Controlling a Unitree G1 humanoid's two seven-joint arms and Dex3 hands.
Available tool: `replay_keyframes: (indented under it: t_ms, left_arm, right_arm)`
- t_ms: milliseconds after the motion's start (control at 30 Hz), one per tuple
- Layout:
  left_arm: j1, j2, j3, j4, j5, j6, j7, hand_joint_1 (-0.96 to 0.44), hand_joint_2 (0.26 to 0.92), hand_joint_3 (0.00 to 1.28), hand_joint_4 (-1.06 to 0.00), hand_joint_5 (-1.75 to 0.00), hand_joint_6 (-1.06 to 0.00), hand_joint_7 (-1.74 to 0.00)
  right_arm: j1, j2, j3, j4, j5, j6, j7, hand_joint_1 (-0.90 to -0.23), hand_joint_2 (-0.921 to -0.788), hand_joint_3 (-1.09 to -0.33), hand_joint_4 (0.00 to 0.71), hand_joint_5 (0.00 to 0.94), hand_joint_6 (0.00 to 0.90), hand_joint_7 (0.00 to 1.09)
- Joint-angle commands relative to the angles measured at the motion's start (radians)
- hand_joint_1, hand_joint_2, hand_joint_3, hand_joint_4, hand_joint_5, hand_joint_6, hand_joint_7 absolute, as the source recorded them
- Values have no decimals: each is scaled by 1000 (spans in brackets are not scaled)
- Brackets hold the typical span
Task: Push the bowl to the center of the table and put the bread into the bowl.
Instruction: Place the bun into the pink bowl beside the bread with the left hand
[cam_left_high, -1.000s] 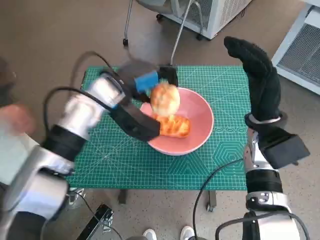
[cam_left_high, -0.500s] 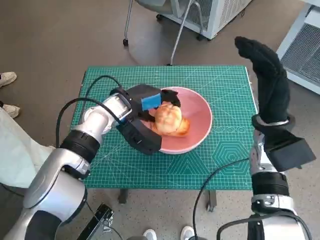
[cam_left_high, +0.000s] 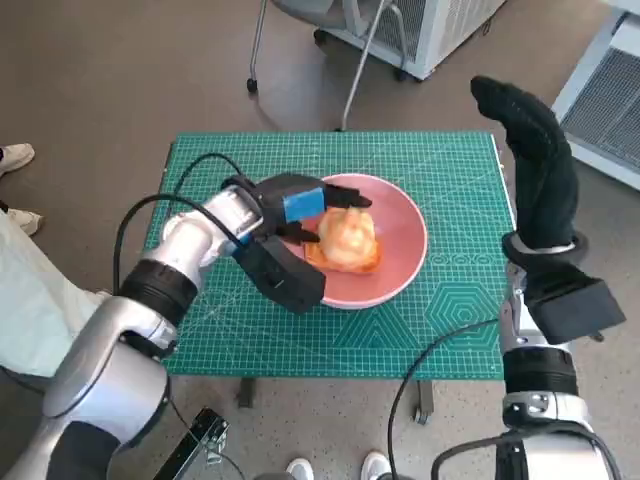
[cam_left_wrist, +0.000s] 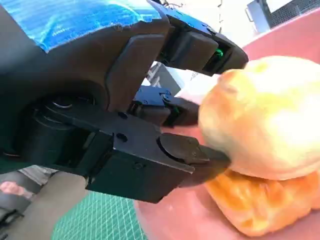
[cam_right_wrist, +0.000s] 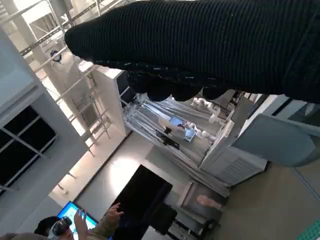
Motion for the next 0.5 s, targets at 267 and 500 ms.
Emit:
replay_keyframes:
  t_ms: [267, 500]
  left_arm:
    - [108, 169, 198, -275, -186, -56, -38, 208, 921, 301, -196, -2, -368, -46]
    - [187, 228, 363, -390, -373, -103, -58, 234, 920, 354, -206, -2, -356, -27]
  right_arm:
    - [-9, 7, 10, 29, 0, 25, 6, -641, -921, -732, 289, 4, -1, 697]
    - [-36, 16, 13, 44, 16, 30, 20, -642, -921, -732, 277, 1, -1, 698]
